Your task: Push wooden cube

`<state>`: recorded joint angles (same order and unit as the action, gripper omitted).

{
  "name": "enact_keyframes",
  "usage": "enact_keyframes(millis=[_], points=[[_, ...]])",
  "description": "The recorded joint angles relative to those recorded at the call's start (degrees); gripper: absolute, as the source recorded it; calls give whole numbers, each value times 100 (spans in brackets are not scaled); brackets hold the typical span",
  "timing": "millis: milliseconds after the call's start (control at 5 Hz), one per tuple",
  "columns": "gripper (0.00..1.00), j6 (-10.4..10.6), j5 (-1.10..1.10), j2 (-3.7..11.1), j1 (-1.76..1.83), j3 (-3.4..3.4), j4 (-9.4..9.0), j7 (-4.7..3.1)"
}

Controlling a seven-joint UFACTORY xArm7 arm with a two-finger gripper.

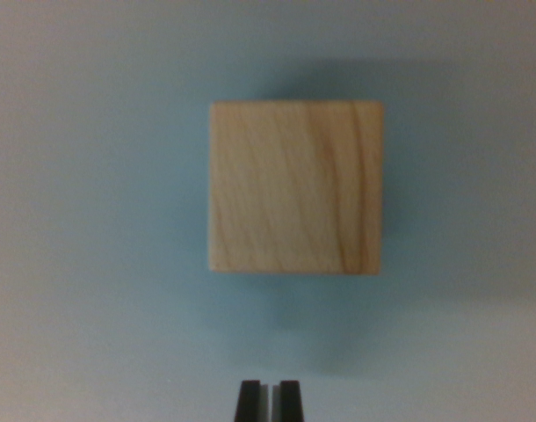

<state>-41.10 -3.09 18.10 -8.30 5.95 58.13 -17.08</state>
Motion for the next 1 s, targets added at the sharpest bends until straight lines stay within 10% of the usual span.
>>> enact_keyframes(millis=[1000], points=[[0,248,-16,107,-41,45,-174,-95]])
